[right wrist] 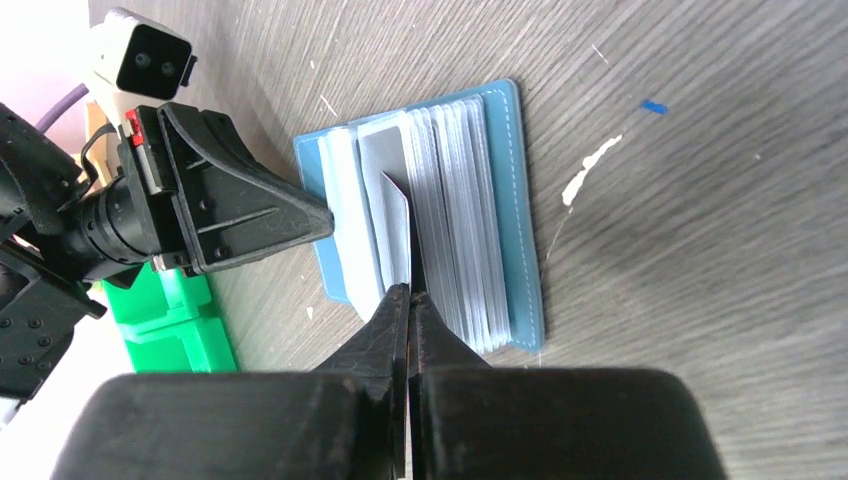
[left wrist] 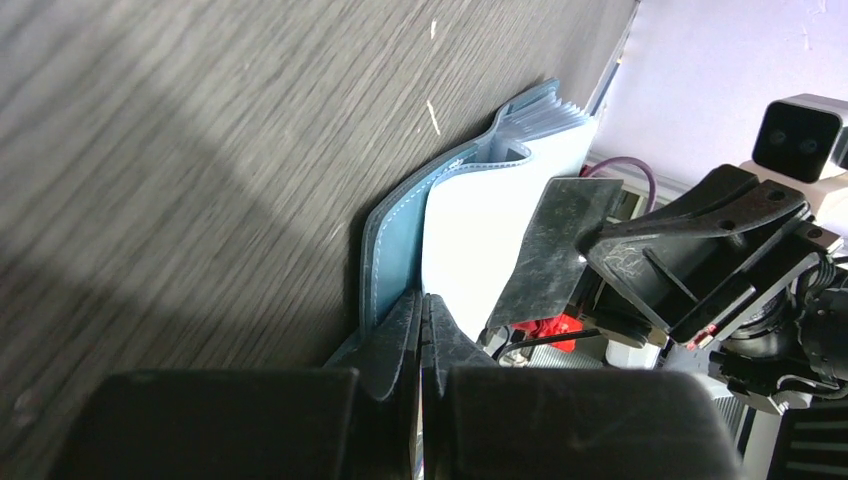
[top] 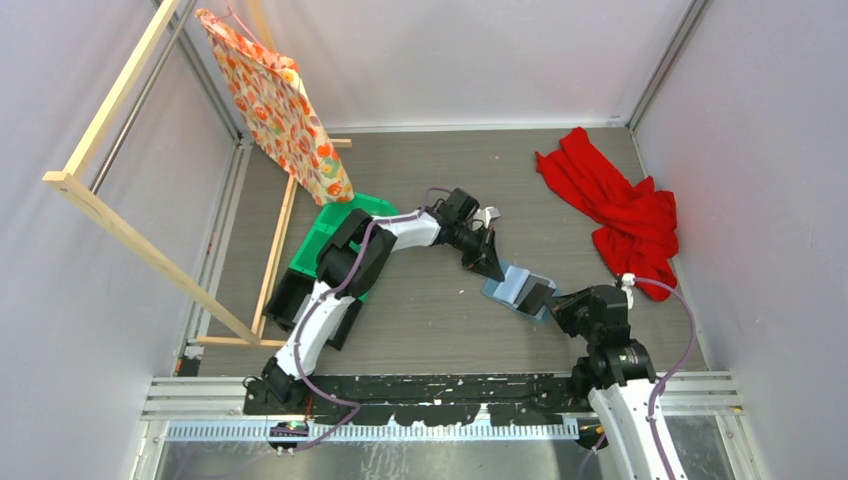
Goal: Take the credit cards out of the card holder
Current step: Remove the credit card from the card holder.
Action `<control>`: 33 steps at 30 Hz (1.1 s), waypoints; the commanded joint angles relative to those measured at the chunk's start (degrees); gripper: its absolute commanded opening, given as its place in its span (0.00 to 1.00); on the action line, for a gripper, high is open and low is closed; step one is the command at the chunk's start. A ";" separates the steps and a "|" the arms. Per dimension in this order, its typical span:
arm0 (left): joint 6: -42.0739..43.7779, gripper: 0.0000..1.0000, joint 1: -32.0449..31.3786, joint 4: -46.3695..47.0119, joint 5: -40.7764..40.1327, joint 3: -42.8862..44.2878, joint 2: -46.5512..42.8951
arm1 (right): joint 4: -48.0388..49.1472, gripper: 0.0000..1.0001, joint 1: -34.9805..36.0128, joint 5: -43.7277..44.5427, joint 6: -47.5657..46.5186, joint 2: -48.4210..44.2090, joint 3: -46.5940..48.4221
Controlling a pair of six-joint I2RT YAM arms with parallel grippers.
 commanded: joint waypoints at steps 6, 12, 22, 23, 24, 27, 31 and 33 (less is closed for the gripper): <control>9.52 0.11 1.65 -11.28 -13.21 -3.20 -5.13 | -5.34 0.01 -0.04 -2.62 -6.05 1.30 7.71; 15.96 0.30 1.78 -17.00 -19.26 -7.33 -16.71 | 5.03 0.01 -0.04 -11.92 -8.42 -0.43 6.74; 15.29 0.52 2.30 -18.41 -22.06 -14.33 -29.89 | 20.63 0.01 -0.05 -23.45 -7.38 0.72 4.89; 14.67 0.51 2.46 -18.23 -22.13 -15.51 -31.87 | 22.14 0.01 -0.05 -24.66 -6.89 1.19 4.90; 13.81 0.50 2.79 -17.62 -21.85 -16.96 -34.08 | 24.43 0.01 -0.05 -25.90 -5.82 1.41 4.59; 10.35 0.45 4.20 -14.95 -19.13 -23.28 -41.76 | 33.59 0.01 0.01 -30.12 -1.26 3.04 2.62; 5.47 0.44 6.42 -10.30 -17.45 -32.51 -50.74 | 45.17 0.01 0.00 -32.56 4.07 6.40 0.13; 2.13 0.45 6.69 -7.13 -16.37 -36.10 -54.19 | 51.09 0.01 0.09 -32.72 6.79 8.85 -1.02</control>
